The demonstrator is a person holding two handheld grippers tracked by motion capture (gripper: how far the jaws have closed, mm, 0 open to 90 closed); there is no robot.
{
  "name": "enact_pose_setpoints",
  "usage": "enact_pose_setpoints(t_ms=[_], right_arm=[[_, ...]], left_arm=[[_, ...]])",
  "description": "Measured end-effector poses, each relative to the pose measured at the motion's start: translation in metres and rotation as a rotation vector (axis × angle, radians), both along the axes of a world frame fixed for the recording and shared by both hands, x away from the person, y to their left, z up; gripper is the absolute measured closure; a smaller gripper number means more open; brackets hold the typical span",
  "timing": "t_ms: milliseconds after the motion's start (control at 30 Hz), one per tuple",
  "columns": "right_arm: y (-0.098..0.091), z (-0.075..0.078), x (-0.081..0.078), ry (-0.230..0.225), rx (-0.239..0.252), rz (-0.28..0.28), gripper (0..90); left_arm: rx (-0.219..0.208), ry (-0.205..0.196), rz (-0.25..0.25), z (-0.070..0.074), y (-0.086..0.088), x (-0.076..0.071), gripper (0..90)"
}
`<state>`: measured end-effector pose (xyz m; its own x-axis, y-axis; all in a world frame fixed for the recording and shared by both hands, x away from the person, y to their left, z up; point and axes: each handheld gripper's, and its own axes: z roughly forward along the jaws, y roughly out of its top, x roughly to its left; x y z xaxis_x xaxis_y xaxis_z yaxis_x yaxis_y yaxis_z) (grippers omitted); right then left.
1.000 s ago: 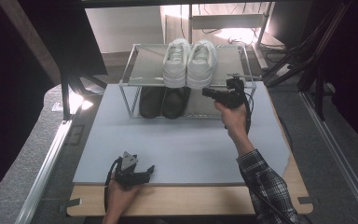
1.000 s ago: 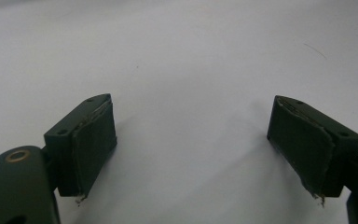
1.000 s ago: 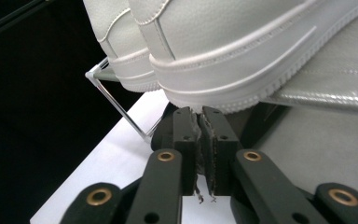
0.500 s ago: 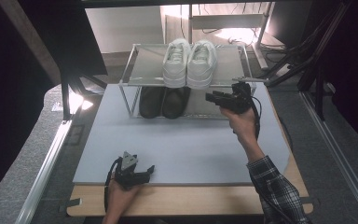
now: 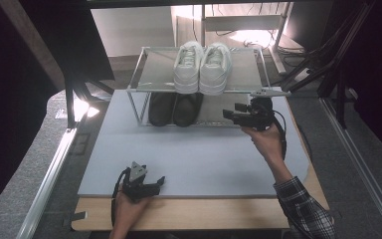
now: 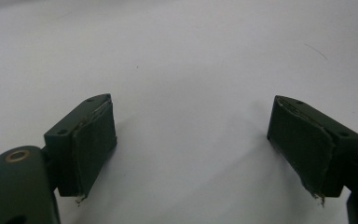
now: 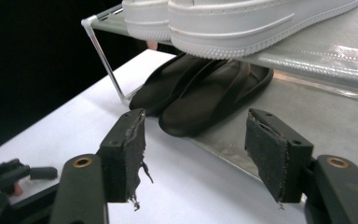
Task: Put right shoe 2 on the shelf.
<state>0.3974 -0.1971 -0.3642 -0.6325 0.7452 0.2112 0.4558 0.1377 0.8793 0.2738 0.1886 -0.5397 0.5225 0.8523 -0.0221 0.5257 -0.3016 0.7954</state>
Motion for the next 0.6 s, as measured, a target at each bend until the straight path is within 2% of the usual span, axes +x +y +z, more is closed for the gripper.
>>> enact_pose_setpoints(t_ms=[300, 467, 600], right_arm=[[-0.011, -0.010, -0.020, -0.025, -0.066, 0.018, 30.0], [-0.019, -0.020, -0.031, -0.011, -0.064, 0.025, 27.7], [-0.024, -0.032, -0.041, -0.013, -0.087, 0.018, 24.7]], left_arm=[[0.000, 0.000, 0.000, 0.000, 0.000, 0.000, 15.0], [-0.002, -0.001, 0.002, 0.000, 0.000, 0.000, 14.9], [-0.003, -0.001, 0.002, 0.000, 0.000, 0.000, 14.9]])
